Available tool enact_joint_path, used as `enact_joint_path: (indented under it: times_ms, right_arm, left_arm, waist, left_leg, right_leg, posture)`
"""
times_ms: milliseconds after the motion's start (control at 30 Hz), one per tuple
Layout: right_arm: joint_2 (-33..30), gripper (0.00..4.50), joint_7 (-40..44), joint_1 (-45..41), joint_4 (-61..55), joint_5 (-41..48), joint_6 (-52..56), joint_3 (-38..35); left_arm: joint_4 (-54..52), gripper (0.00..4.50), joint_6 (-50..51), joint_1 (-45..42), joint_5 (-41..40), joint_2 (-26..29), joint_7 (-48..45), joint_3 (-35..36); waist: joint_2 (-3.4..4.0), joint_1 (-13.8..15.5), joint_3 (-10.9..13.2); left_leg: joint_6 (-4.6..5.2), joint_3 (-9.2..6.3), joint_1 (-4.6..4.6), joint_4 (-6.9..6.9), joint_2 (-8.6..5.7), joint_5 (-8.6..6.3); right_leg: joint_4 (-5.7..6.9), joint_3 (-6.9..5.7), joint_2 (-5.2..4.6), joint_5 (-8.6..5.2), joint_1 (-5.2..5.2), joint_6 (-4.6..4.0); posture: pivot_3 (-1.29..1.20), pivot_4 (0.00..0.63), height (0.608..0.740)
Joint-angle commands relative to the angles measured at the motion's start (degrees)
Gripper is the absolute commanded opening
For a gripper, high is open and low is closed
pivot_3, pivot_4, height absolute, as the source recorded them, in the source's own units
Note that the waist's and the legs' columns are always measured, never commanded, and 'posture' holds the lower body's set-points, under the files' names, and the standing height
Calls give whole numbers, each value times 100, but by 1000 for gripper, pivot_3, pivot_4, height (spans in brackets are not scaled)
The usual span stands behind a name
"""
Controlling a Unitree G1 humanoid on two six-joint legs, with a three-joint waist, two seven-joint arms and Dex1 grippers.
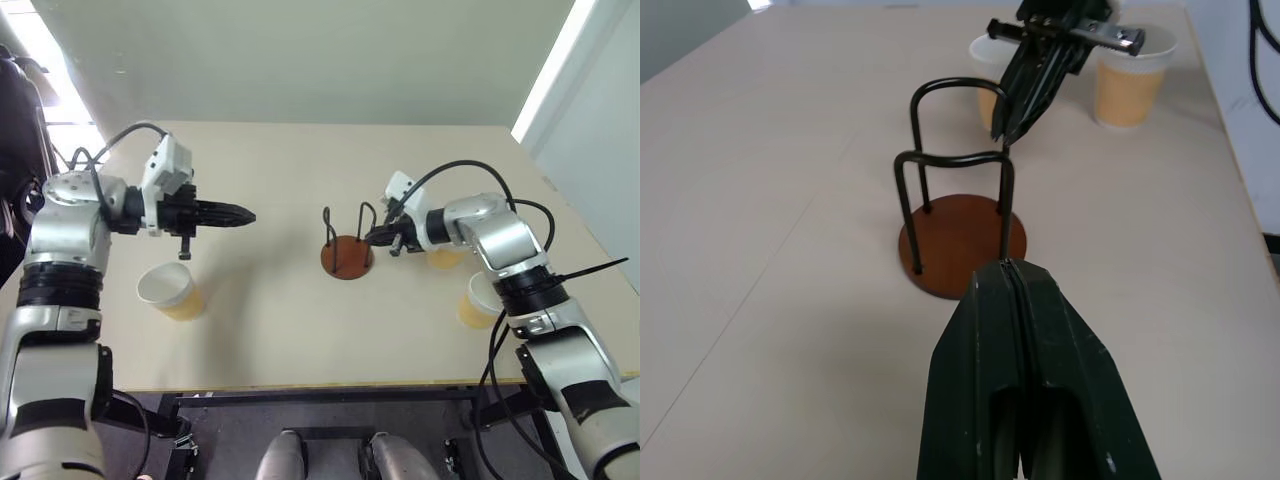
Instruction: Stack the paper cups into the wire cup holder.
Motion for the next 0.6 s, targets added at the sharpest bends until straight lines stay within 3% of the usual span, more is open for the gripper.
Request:
enact_joint_path:
  times_ms: [33,400,600]
  right_arm:
    - [-36,22,85,55,-146,31,50,128]
    - [-50,22,75,67,-119,-13,-41,158]
    - [-40,1809,4,38,-44,-4,-45,157]
  left_arm:
    - [-172,0,1,-145,-229,112,-253,-7]
    - [142,0,-196,-175,-145,-21,-253,95]
    - [270,0,-298,-140,-138,-5,-253,111]
  waist:
    - [0,-2,0]
    - [0,-2,0]
    - [1,0,1]
  left_leg:
    - [0,0,0,0,0,0]
    - [0,-1,1,0,0,0]
    - [0,-1,-5,0,0,0]
  right_leg:
    - [0,0,0,0,0,0]
    - [2,0,0,0,0,0]
    - [2,0,0,0,-5,0]
  posture:
    - [0,150,740]
    - [0,150,740]
    - [0,150,740]
